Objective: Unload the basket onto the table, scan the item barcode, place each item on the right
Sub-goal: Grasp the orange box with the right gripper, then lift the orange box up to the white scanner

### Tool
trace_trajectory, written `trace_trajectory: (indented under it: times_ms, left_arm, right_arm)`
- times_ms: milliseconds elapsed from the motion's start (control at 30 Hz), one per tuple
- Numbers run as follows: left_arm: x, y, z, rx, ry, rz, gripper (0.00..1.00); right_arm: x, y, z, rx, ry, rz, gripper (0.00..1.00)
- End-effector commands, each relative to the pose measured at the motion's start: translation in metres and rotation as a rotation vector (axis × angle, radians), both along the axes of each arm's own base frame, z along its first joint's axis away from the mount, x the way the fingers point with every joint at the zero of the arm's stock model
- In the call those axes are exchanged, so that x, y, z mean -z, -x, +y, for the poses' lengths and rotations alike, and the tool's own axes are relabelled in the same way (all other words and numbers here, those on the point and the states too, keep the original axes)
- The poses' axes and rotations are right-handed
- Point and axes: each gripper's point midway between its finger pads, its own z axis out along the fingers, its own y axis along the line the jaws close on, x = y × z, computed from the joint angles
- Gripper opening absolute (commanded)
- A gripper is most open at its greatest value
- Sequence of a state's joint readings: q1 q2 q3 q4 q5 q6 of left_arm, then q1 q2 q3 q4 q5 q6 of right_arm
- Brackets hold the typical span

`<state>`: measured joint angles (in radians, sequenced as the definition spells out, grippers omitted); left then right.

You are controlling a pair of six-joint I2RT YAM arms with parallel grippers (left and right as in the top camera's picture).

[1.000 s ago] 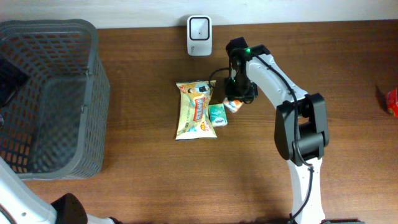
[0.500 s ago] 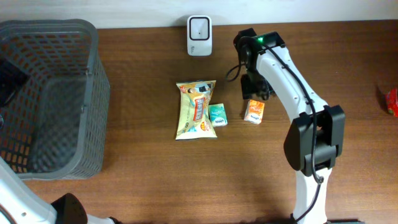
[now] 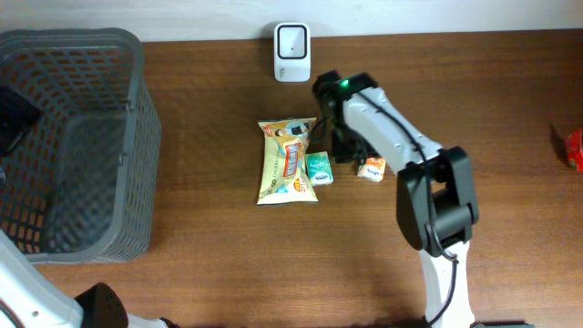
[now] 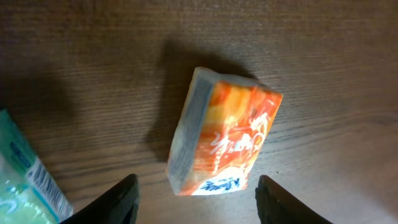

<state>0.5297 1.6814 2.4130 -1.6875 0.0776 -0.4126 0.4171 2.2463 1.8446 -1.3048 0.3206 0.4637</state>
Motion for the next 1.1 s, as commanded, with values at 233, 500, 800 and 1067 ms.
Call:
trace_trajectory:
  times_ms: [233,500,800,1067]
  left_arm:
    - [0.001,0.0,0.001,-0.008,0.005,0.001,0.99]
    - [0.001,0.0,0.001,-0.008,0.005,0.001,0.99]
    - [0.001,0.0,0.001,-0.008,0.005,0.001,0.99]
    - [0.001,0.0,0.001,-0.008,0.005,0.001,0.99]
  right_arm:
    - [0.033,0.009,-0.014,-0.012,0.205,-0.101,0.51]
    - [-0.017,-0.017,0.016,0.051,-0.173,-0.043,0.04]
    - [0.012,-0.004,-0.006,0.019,-0.299,0.087,0.37]
    - [0.033,0.002,-0.023,0.086,-0.171,0.052,0.04]
